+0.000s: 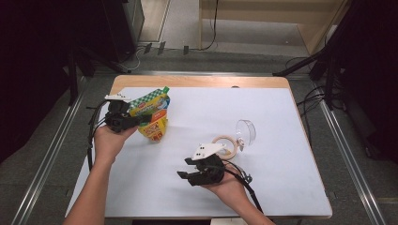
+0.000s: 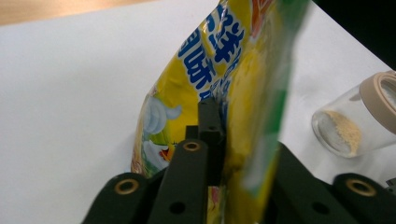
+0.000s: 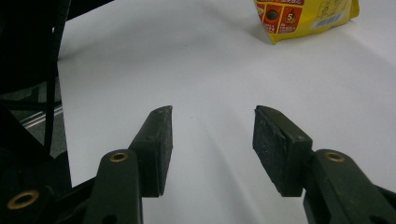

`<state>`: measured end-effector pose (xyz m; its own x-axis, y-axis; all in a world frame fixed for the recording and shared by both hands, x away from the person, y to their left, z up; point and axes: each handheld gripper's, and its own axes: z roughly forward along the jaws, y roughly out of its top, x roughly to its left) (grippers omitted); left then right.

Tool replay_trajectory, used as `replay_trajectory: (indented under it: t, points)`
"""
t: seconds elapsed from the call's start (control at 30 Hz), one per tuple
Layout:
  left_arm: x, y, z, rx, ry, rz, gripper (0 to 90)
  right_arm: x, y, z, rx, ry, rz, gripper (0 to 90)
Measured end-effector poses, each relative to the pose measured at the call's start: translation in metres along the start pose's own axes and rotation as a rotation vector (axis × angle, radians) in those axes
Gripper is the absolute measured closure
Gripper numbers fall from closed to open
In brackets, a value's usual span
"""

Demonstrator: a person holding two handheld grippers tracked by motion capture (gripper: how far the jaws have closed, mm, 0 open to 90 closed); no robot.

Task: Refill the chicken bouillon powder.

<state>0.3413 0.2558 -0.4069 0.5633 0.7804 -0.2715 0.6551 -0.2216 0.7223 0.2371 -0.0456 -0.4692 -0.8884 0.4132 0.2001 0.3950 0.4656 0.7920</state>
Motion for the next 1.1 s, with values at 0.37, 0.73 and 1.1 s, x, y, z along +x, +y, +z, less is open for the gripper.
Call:
replay_trajectory:
  t: [0.37, 0.73, 1.1]
  points:
    - [-0.006, 0.004, -0.008, 0.038, -0.026, 0.014, 90.0, -0.005, -0.009, 0.003, 0.013, -0.012, 0.019, 49.0]
    - [-0.030, 0.017, -0.024, 0.063, -0.120, 0.018, 90.0, -0.005, -0.014, 0.005, 0.000, -0.020, 0.025, 48.6]
    - [-0.066, 0.029, -0.044, 0.062, -0.201, 0.094, 90.0, -0.007, -0.015, 0.010, -0.001, -0.034, 0.032, 48.3]
